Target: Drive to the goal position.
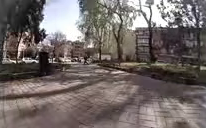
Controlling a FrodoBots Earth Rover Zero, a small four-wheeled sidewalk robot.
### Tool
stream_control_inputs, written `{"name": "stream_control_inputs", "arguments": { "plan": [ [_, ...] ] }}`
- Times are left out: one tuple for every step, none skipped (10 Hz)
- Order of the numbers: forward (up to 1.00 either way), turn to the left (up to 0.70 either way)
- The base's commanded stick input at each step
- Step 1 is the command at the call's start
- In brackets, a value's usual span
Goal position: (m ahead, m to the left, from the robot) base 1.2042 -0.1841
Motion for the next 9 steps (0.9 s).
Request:
{"name": "stream_control_inputs", "arguments": {
  "plan": [
    [0.70, 0.00],
    [0.70, 0.00],
    [0.70, 0.00],
    [0.70, 0.00],
    [0.70, 0.00],
    [0.70, 0.00],
    [0.70, 0.00],
    [0.70, 0.00],
    [0.70, 0.00]
  ]
}}
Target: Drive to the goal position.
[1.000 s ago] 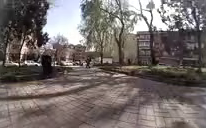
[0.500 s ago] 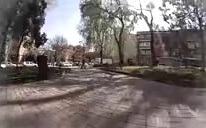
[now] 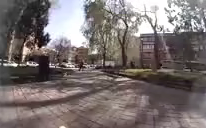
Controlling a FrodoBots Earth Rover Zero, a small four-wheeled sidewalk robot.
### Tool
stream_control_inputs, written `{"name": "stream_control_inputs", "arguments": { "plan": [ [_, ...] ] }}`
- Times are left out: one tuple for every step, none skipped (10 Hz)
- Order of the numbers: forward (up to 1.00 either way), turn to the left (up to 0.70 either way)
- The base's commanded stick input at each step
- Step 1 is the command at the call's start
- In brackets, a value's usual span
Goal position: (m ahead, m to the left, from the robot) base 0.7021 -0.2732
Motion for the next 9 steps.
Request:
{"name": "stream_control_inputs", "arguments": {
  "plan": [
    [0.70, 0.00],
    [0.70, 0.00],
    [0.70, 0.00],
    [0.70, 0.00],
    [0.70, 0.00],
    [0.70, 0.00],
    [0.70, 0.00],
    [0.70, 0.00],
    [0.70, 0.00]
  ]
}}
